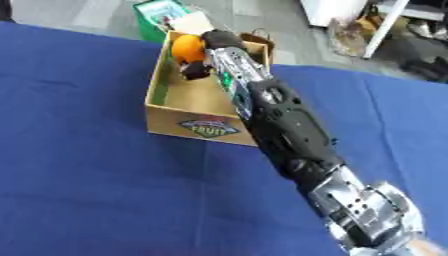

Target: Pick up objects on the table and place them in the box.

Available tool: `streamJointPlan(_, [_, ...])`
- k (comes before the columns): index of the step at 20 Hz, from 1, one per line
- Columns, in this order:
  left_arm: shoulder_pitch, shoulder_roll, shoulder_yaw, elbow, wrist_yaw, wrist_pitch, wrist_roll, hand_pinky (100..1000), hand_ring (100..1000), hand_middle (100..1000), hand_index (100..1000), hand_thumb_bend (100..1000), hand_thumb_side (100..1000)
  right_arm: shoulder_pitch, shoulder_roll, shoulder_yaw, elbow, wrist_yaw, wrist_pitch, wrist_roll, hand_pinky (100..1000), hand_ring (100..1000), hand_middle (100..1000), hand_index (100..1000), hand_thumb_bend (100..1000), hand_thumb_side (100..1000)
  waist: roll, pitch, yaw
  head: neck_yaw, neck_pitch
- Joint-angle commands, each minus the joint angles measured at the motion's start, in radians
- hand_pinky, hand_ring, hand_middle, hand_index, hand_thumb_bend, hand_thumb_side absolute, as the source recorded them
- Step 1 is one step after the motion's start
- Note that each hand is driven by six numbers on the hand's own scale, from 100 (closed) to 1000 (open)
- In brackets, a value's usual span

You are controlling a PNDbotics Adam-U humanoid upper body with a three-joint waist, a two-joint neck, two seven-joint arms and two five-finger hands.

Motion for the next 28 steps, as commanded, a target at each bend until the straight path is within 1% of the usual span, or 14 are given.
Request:
streamJointPlan(1, [-0.010, 0.014, 0.004, -0.022, 0.000, 0.002, 0.002, 481, 456, 437, 694, 100, 825, -0.029, -0.013, -0.020, 0.008, 0.054, -0.003, 0.036, 651, 886, 727, 839, 100, 647, 0.008, -0.024, 0.002, -0.002, -0.012])
streamJointPlan(3, [-0.009, 0.014, 0.005, -0.022, -0.001, 0.003, 0.003, 481, 456, 437, 694, 100, 825, -0.028, -0.011, -0.025, 0.015, 0.072, -0.005, 0.049, 666, 903, 746, 861, 100, 641, 0.008, -0.024, 0.002, -0.003, -0.011])
streamJointPlan(4, [-0.009, 0.014, 0.005, -0.022, -0.001, 0.003, 0.004, 481, 456, 437, 694, 100, 824, -0.028, -0.010, -0.027, 0.016, 0.078, -0.006, 0.054, 674, 911, 755, 873, 178, 624, 0.008, -0.025, 0.002, -0.004, -0.011])
streamJointPlan(5, [-0.009, 0.013, 0.005, -0.022, -0.001, 0.004, 0.004, 481, 456, 437, 694, 100, 824, -0.028, -0.009, -0.028, 0.018, 0.082, -0.007, 0.061, 685, 920, 764, 881, 290, 604, 0.008, -0.025, 0.002, -0.004, -0.011])
streamJointPlan(6, [-0.009, 0.013, 0.005, -0.022, -0.001, 0.004, 0.005, 481, 455, 437, 693, 100, 824, -0.027, -0.008, -0.028, 0.019, 0.084, -0.011, 0.070, 702, 923, 768, 885, 371, 578, 0.008, -0.025, 0.002, -0.005, -0.011])
streamJointPlan(9, [-0.008, 0.013, 0.006, -0.022, -0.002, 0.006, 0.008, 481, 454, 436, 692, 100, 822, -0.027, -0.008, -0.027, 0.019, 0.088, -0.030, 0.094, 736, 936, 784, 902, 475, 561, 0.009, -0.027, 0.001, -0.007, -0.012])
streamJointPlan(12, [-0.007, 0.013, 0.006, -0.022, -0.002, 0.008, 0.011, 481, 454, 436, 692, 100, 821, -0.028, -0.009, -0.029, 0.019, 0.092, -0.042, 0.116, 762, 966, 812, 947, 717, 551, 0.011, -0.029, 0.001, -0.010, -0.011])
streamJointPlan(13, [-0.007, 0.013, 0.006, -0.022, -0.002, 0.008, 0.011, 481, 454, 436, 692, 100, 821, -0.028, -0.010, -0.031, 0.019, 0.092, -0.044, 0.123, 768, 976, 821, 956, 779, 556, 0.011, -0.030, 0.000, -0.011, -0.010])
streamJointPlan(15, [-0.006, 0.013, 0.006, -0.022, -0.002, 0.009, 0.013, 481, 453, 436, 692, 100, 821, -0.028, -0.011, -0.036, 0.017, 0.088, -0.045, 0.132, 777, 993, 833, 967, 856, 565, 0.012, -0.032, -0.002, -0.010, -0.010])
streamJointPlan(20, [-0.006, 0.014, 0.007, -0.022, -0.003, 0.011, 0.015, 481, 453, 436, 692, 100, 820, -0.025, -0.019, -0.049, 0.006, 0.060, -0.035, 0.136, 778, 1000, 834, 972, 873, 578, 0.014, -0.037, -0.007, -0.007, -0.010])
streamJointPlan(24, [-0.006, 0.014, 0.009, -0.022, -0.003, 0.011, 0.019, 481, 453, 436, 692, 100, 820, -0.011, -0.045, -0.047, -0.036, 0.001, -0.033, 0.124, 769, 1000, 826, 970, 860, 611, 0.016, -0.041, -0.012, -0.002, -0.010])
streamJointPlan(26, [-0.006, 0.016, 0.011, -0.022, -0.004, 0.010, 0.023, 481, 453, 437, 692, 100, 819, 0.004, -0.072, -0.041, -0.099, -0.055, -0.030, 0.108, 755, 1000, 813, 971, 839, 676, 0.017, -0.042, -0.016, 0.002, -0.009])
streamJointPlan(27, [-0.006, 0.016, 0.012, -0.022, -0.004, 0.009, 0.024, 481, 453, 437, 692, 100, 819, 0.014, -0.090, -0.038, -0.146, -0.090, -0.026, 0.096, 751, 1000, 809, 971, 829, 708, 0.017, -0.042, -0.018, 0.004, -0.008])
streamJointPlan(28, [-0.006, 0.017, 0.013, -0.022, -0.005, 0.009, 0.026, 481, 453, 437, 692, 100, 820, 0.028, -0.113, -0.034, -0.206, -0.127, -0.018, 0.081, 743, 1000, 803, 968, 794, 738, 0.017, -0.042, -0.021, 0.008, -0.006])
